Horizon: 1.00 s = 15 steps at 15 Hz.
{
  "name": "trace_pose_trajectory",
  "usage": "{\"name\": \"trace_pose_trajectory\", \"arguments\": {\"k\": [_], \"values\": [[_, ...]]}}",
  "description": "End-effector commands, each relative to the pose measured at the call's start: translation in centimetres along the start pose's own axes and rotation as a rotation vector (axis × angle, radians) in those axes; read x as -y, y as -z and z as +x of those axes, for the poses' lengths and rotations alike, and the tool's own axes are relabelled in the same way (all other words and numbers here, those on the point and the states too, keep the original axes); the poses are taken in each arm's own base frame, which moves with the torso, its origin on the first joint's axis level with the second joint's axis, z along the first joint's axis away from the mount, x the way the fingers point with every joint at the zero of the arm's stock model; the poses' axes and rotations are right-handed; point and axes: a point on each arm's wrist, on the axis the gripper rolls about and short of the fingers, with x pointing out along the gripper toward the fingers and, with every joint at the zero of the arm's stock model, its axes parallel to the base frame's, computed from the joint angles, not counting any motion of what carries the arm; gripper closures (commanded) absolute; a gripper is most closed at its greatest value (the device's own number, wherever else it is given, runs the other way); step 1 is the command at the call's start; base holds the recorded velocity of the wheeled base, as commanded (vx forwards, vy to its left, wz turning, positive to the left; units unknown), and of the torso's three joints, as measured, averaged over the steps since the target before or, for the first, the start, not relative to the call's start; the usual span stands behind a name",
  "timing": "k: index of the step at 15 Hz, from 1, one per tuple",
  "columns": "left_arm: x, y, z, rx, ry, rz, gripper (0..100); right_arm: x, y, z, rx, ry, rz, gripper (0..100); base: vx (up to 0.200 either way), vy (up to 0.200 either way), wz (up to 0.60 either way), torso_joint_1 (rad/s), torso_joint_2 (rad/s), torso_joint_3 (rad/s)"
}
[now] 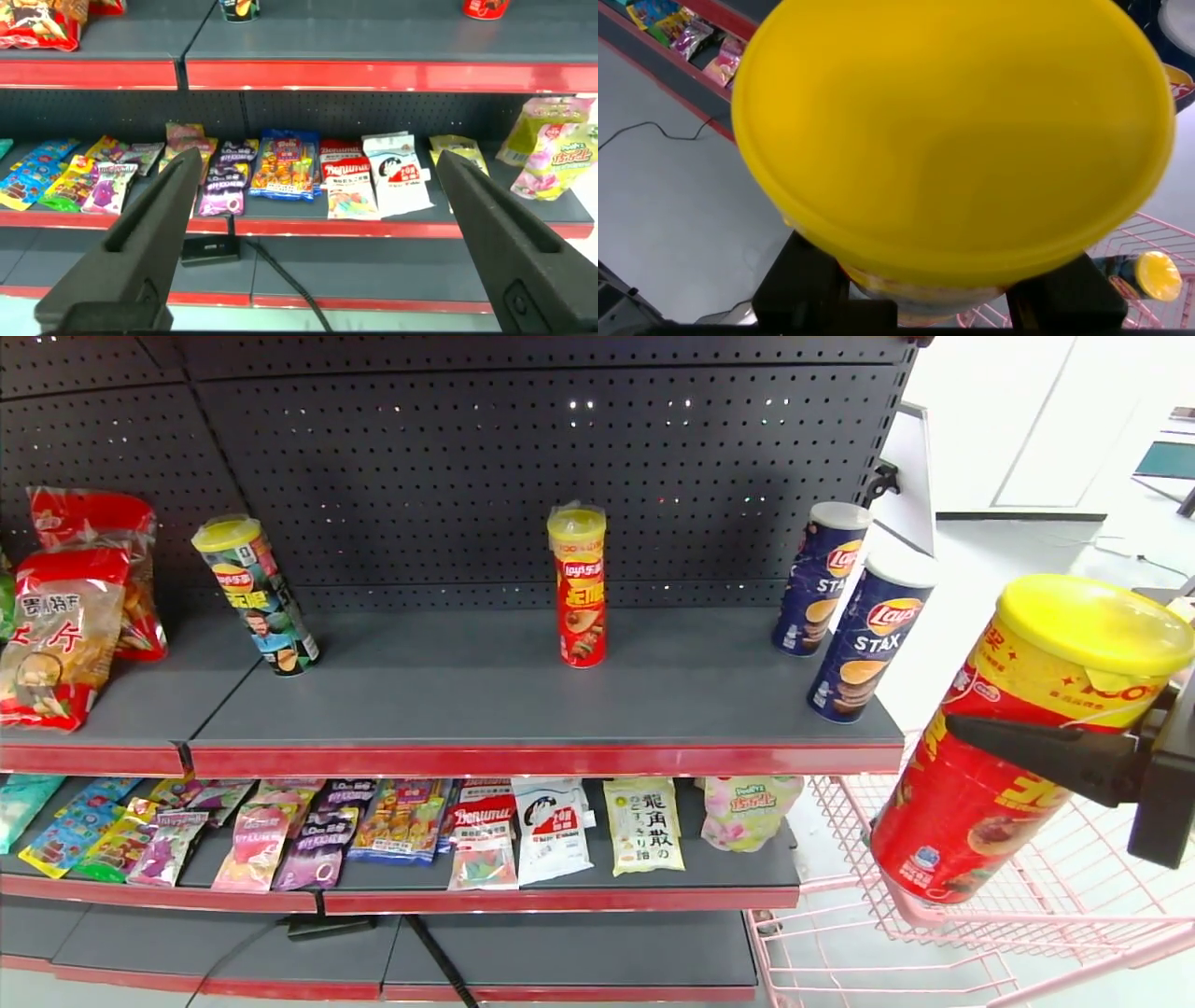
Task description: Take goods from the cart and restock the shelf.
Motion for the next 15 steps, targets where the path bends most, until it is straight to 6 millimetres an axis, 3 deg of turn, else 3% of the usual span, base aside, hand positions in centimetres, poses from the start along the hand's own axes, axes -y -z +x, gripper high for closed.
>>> {"name": "trace_pose_trajectory", "arguments": {"k": [1, 9, 13, 15], "values": [[0.00, 0.00, 0.01, -0.001, 0.000, 0.000, 0, -0.02, 0.20, 0.00, -0.006, -0.001, 0.000, 100, 0.000, 0.200, 0.00, -0.002, 0.01, -0.002], [0.00, 0.00, 0.01, -0.001, 0.000, 0.000, 0, -0.08, 0.68, 0.60, 0.029, 0.002, 0.006, 100, 0.000, 0.200, 0.00, 0.003, 0.00, -0.001], [0.00, 0.00, 0.01, -0.001, 0.001, 0.002, 0, -0.05, 0.58, 0.82, 0.057, 0.007, 0.000, 100, 0.000, 0.000, 0.00, 0.000, 0.00, 0.000], [0.00, 0.00, 0.01, -0.001, 0.001, 0.005, 0, -0.10, 0.69, 0.70, 0.063, 0.005, -0.002, 100, 0.200, 0.000, 0.00, 0.005, 0.01, 0.002]]}}
